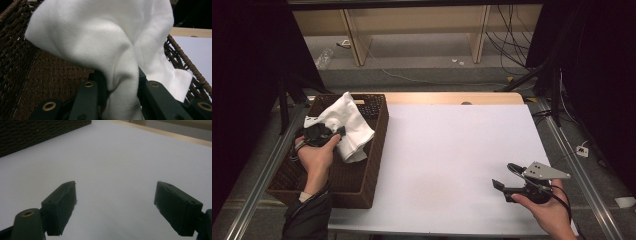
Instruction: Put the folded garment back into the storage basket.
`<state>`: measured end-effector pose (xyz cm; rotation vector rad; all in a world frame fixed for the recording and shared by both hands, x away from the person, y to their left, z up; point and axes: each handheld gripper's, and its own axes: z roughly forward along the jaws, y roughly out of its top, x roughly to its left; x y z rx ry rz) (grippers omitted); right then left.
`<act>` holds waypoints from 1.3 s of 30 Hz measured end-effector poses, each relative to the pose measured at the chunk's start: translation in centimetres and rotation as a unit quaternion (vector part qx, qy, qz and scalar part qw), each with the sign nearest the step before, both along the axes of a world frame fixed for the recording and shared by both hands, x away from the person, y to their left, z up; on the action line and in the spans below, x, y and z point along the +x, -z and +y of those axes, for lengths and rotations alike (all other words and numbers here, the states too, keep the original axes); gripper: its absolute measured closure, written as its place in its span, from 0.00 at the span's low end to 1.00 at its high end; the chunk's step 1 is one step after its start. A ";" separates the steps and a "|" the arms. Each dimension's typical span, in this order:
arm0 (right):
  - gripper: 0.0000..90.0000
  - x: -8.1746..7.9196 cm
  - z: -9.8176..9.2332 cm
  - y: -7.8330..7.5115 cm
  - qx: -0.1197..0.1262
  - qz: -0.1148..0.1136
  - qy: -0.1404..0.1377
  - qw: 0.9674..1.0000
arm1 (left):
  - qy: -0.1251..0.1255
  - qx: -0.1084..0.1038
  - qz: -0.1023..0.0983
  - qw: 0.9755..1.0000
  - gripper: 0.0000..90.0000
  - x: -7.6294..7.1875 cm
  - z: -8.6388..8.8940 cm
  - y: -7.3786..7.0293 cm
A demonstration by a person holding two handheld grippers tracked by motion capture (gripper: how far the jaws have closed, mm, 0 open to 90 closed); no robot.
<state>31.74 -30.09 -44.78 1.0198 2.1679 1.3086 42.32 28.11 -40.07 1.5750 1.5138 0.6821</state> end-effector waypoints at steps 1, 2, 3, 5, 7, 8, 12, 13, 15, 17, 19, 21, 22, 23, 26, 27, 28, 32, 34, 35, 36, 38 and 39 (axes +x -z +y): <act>0.21 0.0 0.0 0.0 -0.002 0.002 0.001 1.000 | 0.000 0.000 0.000 1.000 0.81 0.0 0.0 0.0; 0.21 0.0 0.0 -0.1 -0.002 0.002 0.001 1.000 | 0.000 0.000 0.000 1.000 0.81 0.0 0.0 0.0; 0.21 0.0 0.0 -0.1 -0.002 0.002 0.001 1.000 | 0.000 0.000 0.001 1.000 0.81 0.0 0.0 0.0; 0.21 0.0 0.0 0.0 0.001 0.001 0.000 1.000 | 0.001 0.001 0.002 1.000 0.81 0.0 0.0 0.1; 0.21 0.0 0.0 -0.1 -0.002 0.002 0.001 1.000 | 0.001 0.002 0.004 1.000 0.81 0.0 0.0 0.1; 0.21 0.0 0.0 -0.1 -0.002 0.002 0.001 1.000 | 0.001 0.003 0.004 1.000 0.81 0.1 0.0 0.1; 0.21 0.0 0.0 0.0 0.001 0.001 0.000 1.000 | 0.003 0.005 0.008 1.000 0.81 0.1 0.0 0.2; 0.21 0.0 0.0 0.0 -0.002 0.002 0.001 1.000 | 0.003 0.006 0.009 1.000 0.81 0.1 0.0 0.3; 0.21 0.0 0.0 0.0 -0.003 0.001 0.001 1.000 | 0.003 0.006 0.009 1.000 0.81 0.2 0.0 0.3; 0.21 0.0 0.0 0.0 0.000 0.000 0.000 1.000 | 0.002 0.006 0.010 1.000 0.81 0.2 0.0 0.3; 0.21 0.0 0.0 0.0 0.000 0.000 0.000 1.000 | 0.003 0.006 0.013 1.000 0.81 0.2 0.0 0.4; 0.21 0.0 0.0 0.0 -0.002 0.001 0.000 1.000 | 0.003 0.006 0.014 1.000 0.81 0.2 0.0 0.4; 0.21 0.0 0.0 0.0 0.000 0.000 0.000 1.000 | 0.003 0.006 0.014 1.000 0.81 0.2 0.0 0.4; 0.21 0.0 0.0 0.0 0.000 0.000 0.000 1.000 | 0.004 0.006 0.014 1.000 0.81 0.2 0.0 0.4; 0.21 0.0 0.0 0.0 0.000 0.000 0.000 1.000 | 0.005 0.008 0.017 1.000 0.81 0.2 0.0 0.5; 0.21 0.0 0.0 0.0 0.000 0.000 0.000 1.000 | 0.006 0.009 0.018 1.000 0.81 0.3 0.1 0.5; 0.21 0.0 0.0 0.0 0.000 0.000 0.000 1.000 | 0.006 0.009 0.019 1.000 0.81 0.3 0.1 0.6; 0.21 0.0 0.0 0.0 0.000 0.000 0.000 1.000 | 0.006 0.011 0.020 1.000 0.81 0.3 0.0 0.7; 0.21 0.0 0.0 0.0 0.000 0.000 0.000 1.000 | 0.006 0.012 0.021 1.000 0.81 0.3 0.0 0.7; 0.21 0.0 0.0 0.0 0.000 0.000 0.000 1.000 | 0.006 0.013 0.021 1.000 0.81 0.3 0.0 0.7; 0.21 0.0 0.0 0.0 0.000 0.000 0.000 1.000 | 0.006 0.013 0.021 1.000 0.81 0.3 0.0 0.7; 0.21 0.0 0.0 0.0 0.000 0.000 0.000 1.000 | 0.006 0.013 0.022 1.000 0.81 0.3 0.0 0.7; 0.21 0.0 0.0 0.0 0.000 0.000 0.000 1.000 | 0.006 0.014 0.022 1.000 0.81 0.3 0.0 0.7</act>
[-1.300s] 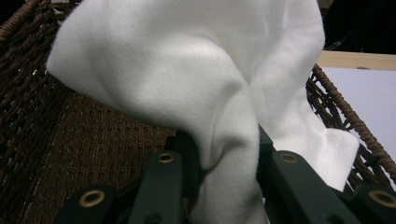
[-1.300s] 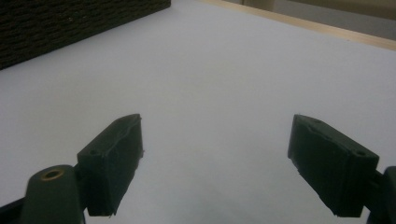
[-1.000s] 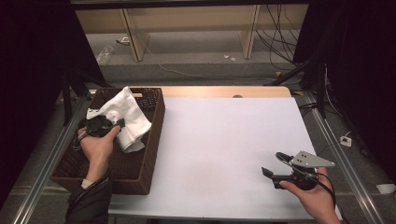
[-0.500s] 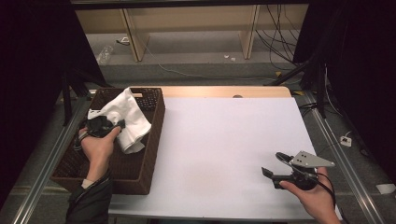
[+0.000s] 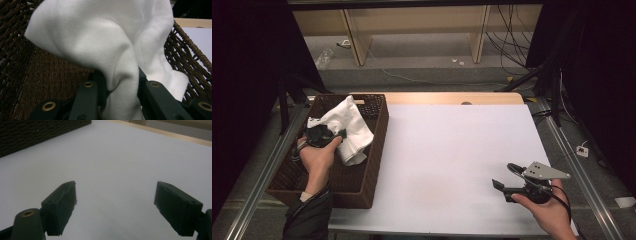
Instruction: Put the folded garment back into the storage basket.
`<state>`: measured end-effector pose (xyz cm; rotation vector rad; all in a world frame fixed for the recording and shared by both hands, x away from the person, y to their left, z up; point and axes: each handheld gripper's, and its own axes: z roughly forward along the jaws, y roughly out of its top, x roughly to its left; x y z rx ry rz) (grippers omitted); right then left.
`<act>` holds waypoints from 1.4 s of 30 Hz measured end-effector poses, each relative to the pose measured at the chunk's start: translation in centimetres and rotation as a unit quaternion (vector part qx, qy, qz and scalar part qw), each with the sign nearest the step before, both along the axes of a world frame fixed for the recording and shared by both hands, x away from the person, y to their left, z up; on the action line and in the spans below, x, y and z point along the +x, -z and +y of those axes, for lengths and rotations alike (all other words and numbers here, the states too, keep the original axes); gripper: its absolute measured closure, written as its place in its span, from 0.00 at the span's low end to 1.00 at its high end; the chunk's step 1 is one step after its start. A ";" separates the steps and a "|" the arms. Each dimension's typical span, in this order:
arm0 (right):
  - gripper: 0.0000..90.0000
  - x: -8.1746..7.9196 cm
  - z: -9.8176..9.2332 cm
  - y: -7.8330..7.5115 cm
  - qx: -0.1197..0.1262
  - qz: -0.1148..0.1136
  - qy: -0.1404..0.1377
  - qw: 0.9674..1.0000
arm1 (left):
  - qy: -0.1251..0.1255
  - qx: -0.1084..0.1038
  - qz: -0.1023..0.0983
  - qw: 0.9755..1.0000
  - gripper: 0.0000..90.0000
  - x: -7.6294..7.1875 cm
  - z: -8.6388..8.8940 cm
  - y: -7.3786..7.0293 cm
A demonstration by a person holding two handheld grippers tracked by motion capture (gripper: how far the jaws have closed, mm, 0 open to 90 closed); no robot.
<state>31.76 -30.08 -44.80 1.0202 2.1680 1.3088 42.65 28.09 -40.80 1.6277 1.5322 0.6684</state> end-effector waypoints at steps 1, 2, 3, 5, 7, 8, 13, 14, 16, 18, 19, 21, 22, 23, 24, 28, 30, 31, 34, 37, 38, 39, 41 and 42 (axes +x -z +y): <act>0.21 0.0 0.0 0.0 0.000 0.000 0.000 1.000 | 0.000 0.000 0.000 1.000 0.81 0.0 0.0 0.0; 0.21 0.0 0.0 0.0 0.000 0.000 0.000 1.000 | 0.001 0.002 0.002 1.000 0.81 0.0 0.0 0.0; 0.21 0.0 0.0 0.0 0.000 0.000 0.000 1.000 | 0.001 0.003 0.002 1.000 0.81 0.0 0.0 0.0; 0.21 0.0 0.0 0.0 0.000 0.000 0.000 1.000 | 0.001 0.003 0.003 1.000 0.81 0.0 0.1 0.1; 0.21 0.0 0.0 0.0 0.000 0.000 0.000 1.000 | 0.000 0.003 0.004 1.000 0.81 0.0 0.1 0.1; 0.21 0.0 0.0 0.0 0.001 0.000 0.000 1.000 | 0.000 0.003 0.004 1.000 0.81 0.1 0.1 0.1; 0.21 0.0 0.0 0.0 0.000 0.000 0.000 1.000 | -0.001 0.004 0.005 1.000 0.81 0.1 0.1 0.3; 0.21 0.0 0.0 0.0 0.000 0.000 0.000 1.000 | -0.001 0.005 0.006 1.000 0.81 0.1 0.1 0.3; 0.21 0.0 0.0 0.0 0.000 0.000 0.000 1.000 | -0.001 0.005 0.007 1.000 0.81 0.1 0.1 0.3; 0.21 0.0 0.0 0.0 0.000 0.000 0.000 1.000 | 0.001 0.007 0.009 1.000 0.81 0.1 0.2 0.4; 0.21 0.0 0.0 0.0 0.000 0.000 0.000 1.000 | 0.001 0.007 0.009 1.000 0.81 0.1 0.2 0.4; 0.21 0.0 0.0 0.0 0.000 0.000 0.000 1.000 | 0.000 0.007 0.010 1.000 0.81 0.1 0.2 0.4; 0.21 0.0 0.0 0.0 0.000 0.000 0.000 1.000 | 0.000 0.008 0.011 1.000 0.81 0.1 0.2 0.4; 0.21 0.0 0.0 0.0 0.000 0.000 0.001 1.000 | 0.000 0.008 0.012 1.000 0.81 0.2 0.2 0.5; 0.21 0.0 0.0 0.0 0.000 0.000 0.000 1.000 | -0.001 0.008 0.012 1.000 0.81 0.2 0.2 0.5; 0.21 0.0 0.0 0.0 0.000 0.000 0.000 1.000 | -0.003 0.008 0.012 1.000 0.81 0.2 0.3 0.6; 0.21 0.0 0.0 0.0 0.000 0.000 0.000 1.000 | -0.003 0.008 0.013 1.000 0.81 0.2 0.3 0.6; 0.21 0.0 0.0 0.0 0.000 0.000 0.000 1.000 | -0.003 0.009 0.013 1.000 0.81 0.2 0.3 0.6; 0.21 0.0 0.0 0.0 0.000 0.000 0.000 1.000 | -0.002 0.009 0.013 1.000 0.80 0.2 0.3 0.6; 0.21 0.0 0.0 0.0 0.000 0.000 0.000 1.000 | -0.001 0.011 0.017 1.000 0.80 0.2 0.3 0.7; 0.21 0.0 0.0 0.0 0.000 0.000 0.000 1.000 | -0.002 0.011 0.018 1.000 0.80 0.2 0.4 0.7; 0.21 0.0 0.0 0.0 0.001 0.001 0.000 1.000 | -0.003 0.010 0.018 1.000 0.80 0.3 0.4 0.8; 0.21 0.0 0.0 0.0 0.000 0.000 0.000 1.000 | -0.004 0.010 0.019 1.000 0.80 0.3 0.5 0.8; 0.21 0.0 0.0 0.0 0.000 0.000 0.000 1.000 | -0.004 0.011 0.020 1.000 0.80 0.3 0.5 0.8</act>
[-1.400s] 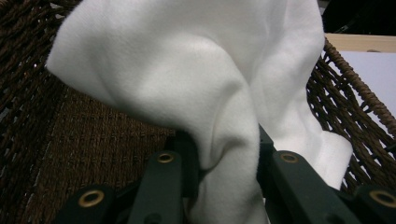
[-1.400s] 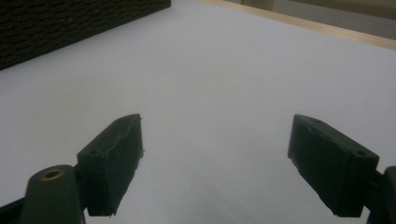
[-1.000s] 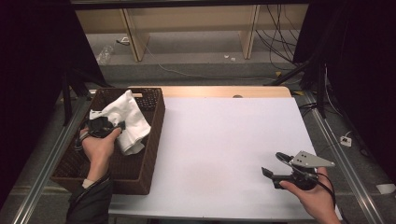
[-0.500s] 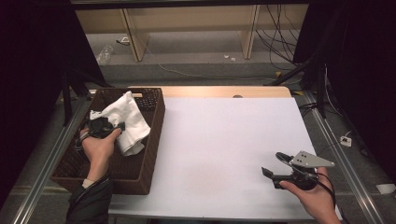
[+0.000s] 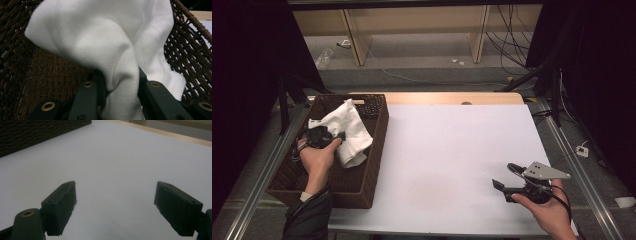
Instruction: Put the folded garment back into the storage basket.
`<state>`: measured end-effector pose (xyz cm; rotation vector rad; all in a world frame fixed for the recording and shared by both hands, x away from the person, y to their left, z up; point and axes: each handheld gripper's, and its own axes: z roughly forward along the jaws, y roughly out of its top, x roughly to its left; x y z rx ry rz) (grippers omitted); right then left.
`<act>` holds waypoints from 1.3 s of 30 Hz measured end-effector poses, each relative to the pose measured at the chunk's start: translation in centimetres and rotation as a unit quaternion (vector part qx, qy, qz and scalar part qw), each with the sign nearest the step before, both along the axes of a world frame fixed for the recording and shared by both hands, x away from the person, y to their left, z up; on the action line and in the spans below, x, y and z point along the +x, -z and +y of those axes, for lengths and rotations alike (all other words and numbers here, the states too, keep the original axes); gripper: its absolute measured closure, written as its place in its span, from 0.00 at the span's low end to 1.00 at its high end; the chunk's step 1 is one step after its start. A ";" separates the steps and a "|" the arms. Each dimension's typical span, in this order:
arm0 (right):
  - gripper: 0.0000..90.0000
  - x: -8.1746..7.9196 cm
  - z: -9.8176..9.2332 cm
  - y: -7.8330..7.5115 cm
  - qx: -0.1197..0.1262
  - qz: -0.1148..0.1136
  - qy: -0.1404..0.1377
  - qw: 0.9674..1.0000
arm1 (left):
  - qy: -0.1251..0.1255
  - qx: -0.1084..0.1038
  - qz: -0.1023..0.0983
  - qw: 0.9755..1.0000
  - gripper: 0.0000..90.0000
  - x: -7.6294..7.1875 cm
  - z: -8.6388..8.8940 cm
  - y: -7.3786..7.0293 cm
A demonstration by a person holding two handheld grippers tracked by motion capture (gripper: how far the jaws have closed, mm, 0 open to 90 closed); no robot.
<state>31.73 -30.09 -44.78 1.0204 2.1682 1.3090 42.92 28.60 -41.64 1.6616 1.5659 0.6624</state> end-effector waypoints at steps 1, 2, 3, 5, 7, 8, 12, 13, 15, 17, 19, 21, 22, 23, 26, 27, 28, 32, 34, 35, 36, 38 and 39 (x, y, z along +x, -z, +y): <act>0.21 0.0 0.0 0.0 0.000 0.001 0.000 1.000 | 0.000 0.000 0.001 1.000 0.80 0.0 0.0 0.0; 0.21 0.0 0.0 0.0 -0.002 0.001 0.000 1.000 | 0.000 0.001 0.002 1.000 0.80 0.0 0.0 0.1; 0.21 0.0 0.0 0.0 0.000 0.000 0.000 1.000 | 0.000 0.002 0.004 1.000 0.80 0.1 0.0 0.1; 0.21 0.0 0.0 0.0 0.000 0.000 0.000 1.000 | 0.000 0.002 0.007 1.000 0.80 0.1 0.0 0.2; 0.21 0.0 0.0 0.0 0.001 0.001 0.000 1.000 | 0.000 0.005 0.009 1.000 0.80 0.1 0.0 0.2; 0.21 0.0 0.0 -0.1 -0.002 0.002 0.001 1.000 | 0.000 0.006 0.011 1.000 0.80 0.1 0.0 0.3; 0.21 0.0 0.0 0.0 0.000 0.000 0.000 1.000 | 0.001 0.005 0.013 1.000 0.80 0.2 0.0 0.4; 0.21 0.0 0.0 0.0 0.000 0.001 0.000 1.000 | 0.002 0.006 0.016 1.000 0.80 0.2 0.0 0.4; 0.21 0.0 0.0 -0.1 -0.002 0.002 0.001 1.000 | 0.002 0.007 0.018 1.000 0.80 0.2 0.0 0.5; 0.21 0.0 0.0 -0.1 -0.002 0.002 0.001 1.000 | 0.002 0.007 0.021 1.000 0.80 0.2 0.0 0.5; 0.21 0.0 0.0 -0.1 -0.002 0.002 0.001 1.000 | 0.002 0.006 0.023 1.000 0.80 0.2 0.0 0.5; 0.21 0.0 0.0 -0.1 -0.002 0.002 0.001 1.000 | 0.004 0.007 0.025 1.000 0.80 0.2 0.0 0.6; 0.21 0.0 0.0 -0.1 -0.002 0.002 0.001 1.000 | 0.004 0.008 0.025 1.000 0.80 0.3 0.0 0.6; 0.21 0.0 0.0 0.0 0.000 0.000 0.000 1.000 | 0.003 0.008 0.025 1.000 0.80 0.3 0.0 0.6; 0.21 0.0 0.0 0.0 0.000 0.000 0.001 1.000 | 0.003 0.009 0.028 1.000 0.80 0.3 0.0 0.6; 0.21 0.0 0.0 0.0 0.000 0.000 0.001 1.000 | 0.003 0.010 0.028 1.000 0.80 0.3 0.0 0.6; 0.21 0.0 0.0 0.0 0.000 0.000 0.001 1.000 | 0.003 0.010 0.028 1.000 0.80 0.3 0.0 0.6; 0.21 0.0 0.0 0.0 0.000 0.000 0.001 1.000 | 0.004 0.011 0.029 1.000 0.79 0.3 0.0 0.7; 0.21 0.0 0.0 0.0 0.000 0.000 0.001 1.000 | 0.004 0.013 0.030 0.999 0.79 0.3 -0.1 0.7; 0.21 0.0 0.0 0.0 0.000 0.000 0.001 1.000 | 0.004 0.013 0.030 0.999 0.79 0.3 -0.1 0.7; 0.21 0.0 0.0 -0.1 0.000 0.000 0.001 1.000 | 0.004 0.014 0.031 0.999 0.79 0.3 -0.1 0.7; 0.21 0.0 0.0 0.0 0.002 -0.001 0.001 1.000 | 0.004 0.016 0.032 0.999 0.78 0.3 0.0 0.7; 0.21 0.0 0.0 0.0 0.001 -0.001 0.001 1.000 | 0.003 0.017 0.032 0.999 0.78 0.4 -0.1 0.7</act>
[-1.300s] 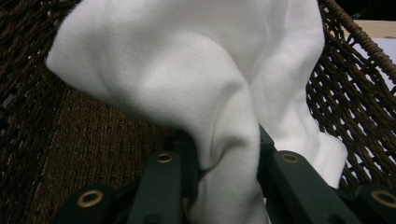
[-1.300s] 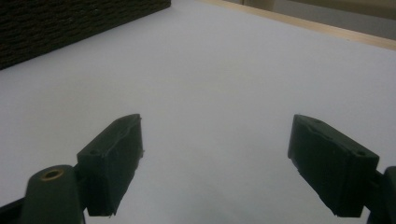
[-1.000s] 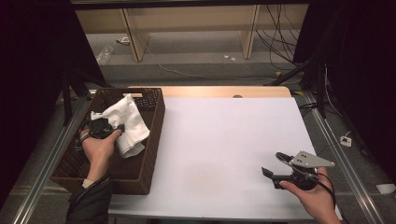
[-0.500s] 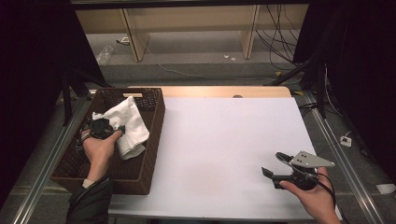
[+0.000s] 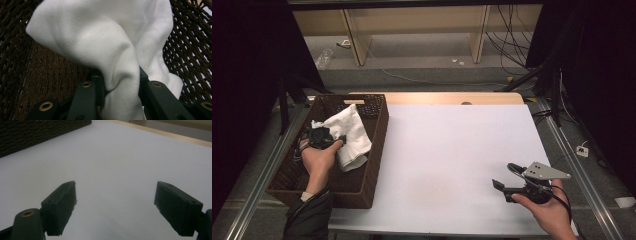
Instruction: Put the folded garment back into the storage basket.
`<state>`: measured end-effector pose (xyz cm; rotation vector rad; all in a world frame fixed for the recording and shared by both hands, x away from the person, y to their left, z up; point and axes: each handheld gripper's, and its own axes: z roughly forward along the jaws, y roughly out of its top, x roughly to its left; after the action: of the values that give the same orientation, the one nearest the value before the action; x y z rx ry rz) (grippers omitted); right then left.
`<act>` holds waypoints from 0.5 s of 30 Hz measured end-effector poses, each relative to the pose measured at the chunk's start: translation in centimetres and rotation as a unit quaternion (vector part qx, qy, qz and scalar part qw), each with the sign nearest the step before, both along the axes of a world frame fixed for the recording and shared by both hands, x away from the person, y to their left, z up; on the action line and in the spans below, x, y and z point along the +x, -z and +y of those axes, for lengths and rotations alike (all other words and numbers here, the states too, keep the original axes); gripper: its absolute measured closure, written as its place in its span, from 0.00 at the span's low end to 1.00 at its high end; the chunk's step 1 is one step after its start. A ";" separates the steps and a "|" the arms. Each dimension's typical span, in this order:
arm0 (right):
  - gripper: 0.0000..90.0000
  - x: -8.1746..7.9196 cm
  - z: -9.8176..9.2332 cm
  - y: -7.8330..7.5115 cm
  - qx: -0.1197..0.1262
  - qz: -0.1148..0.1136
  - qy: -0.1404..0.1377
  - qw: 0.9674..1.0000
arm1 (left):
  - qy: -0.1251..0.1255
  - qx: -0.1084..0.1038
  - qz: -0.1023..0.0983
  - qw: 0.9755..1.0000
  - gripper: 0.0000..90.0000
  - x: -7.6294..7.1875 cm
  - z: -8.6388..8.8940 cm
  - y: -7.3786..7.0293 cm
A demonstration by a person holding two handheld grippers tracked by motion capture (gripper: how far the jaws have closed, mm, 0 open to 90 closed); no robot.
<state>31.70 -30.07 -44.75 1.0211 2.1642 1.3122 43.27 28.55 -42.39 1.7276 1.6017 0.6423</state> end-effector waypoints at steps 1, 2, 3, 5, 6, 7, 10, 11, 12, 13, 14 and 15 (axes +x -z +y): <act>0.21 0.0 0.0 0.0 0.000 0.000 0.000 1.000 | -0.001 0.001 0.001 1.000 0.78 0.0 0.0 0.0; 0.21 0.0 0.0 0.0 0.000 0.000 0.000 1.000 | 0.000 0.003 0.002 1.000 0.77 0.0 0.0 0.1; 0.21 0.0 0.0 0.0 0.000 0.000 -0.001 1.000 | 0.001 0.005 0.004 1.000 0.77 0.1 0.0 0.1; 0.21 0.0 0.0 0.0 0.000 0.000 -0.001 1.000 | -0.005 0.013 0.010 1.000 0.76 0.1 -0.1 0.2; 0.21 0.0 0.0 0.0 0.000 0.000 -0.001 1.000 | -0.014 0.019 0.015 1.000 0.71 0.2 0.0 0.2; 0.21 0.0 0.0 0.0 -0.003 0.002 -0.001 1.000 | -0.022 0.025 0.020 0.999 0.62 0.2 0.0 0.2; 0.21 0.0 0.0 0.0 -0.004 0.003 -0.002 1.000 | -0.054 0.053 0.015 0.997 0.32 0.3 0.3 0.2; 0.21 0.0 0.0 0.0 -0.004 0.002 -0.002 1.000 | -0.065 0.061 0.007 0.996 0.27 0.3 0.4 0.1; 0.21 0.0 0.0 0.0 -0.001 -0.001 -0.003 1.000 | -0.072 0.060 0.000 0.996 0.24 0.3 0.5 -0.1; 0.21 0.0 0.0 0.0 0.000 -0.001 -0.003 1.000 | -0.075 0.059 -0.003 0.995 0.22 0.3 0.5 -0.2; 0.21 0.0 0.0 0.0 0.000 0.000 -0.002 1.000 | -0.079 0.059 -0.008 0.995 0.22 0.2 0.5 -0.3; 0.21 0.0 0.0 -0.1 -0.003 0.003 -0.002 1.000 | -0.080 0.060 -0.012 0.995 0.22 0.2 0.5 -0.4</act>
<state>31.67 -30.07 -44.70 1.0196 2.1746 1.3044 43.43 29.06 -41.96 1.6816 1.7277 0.8501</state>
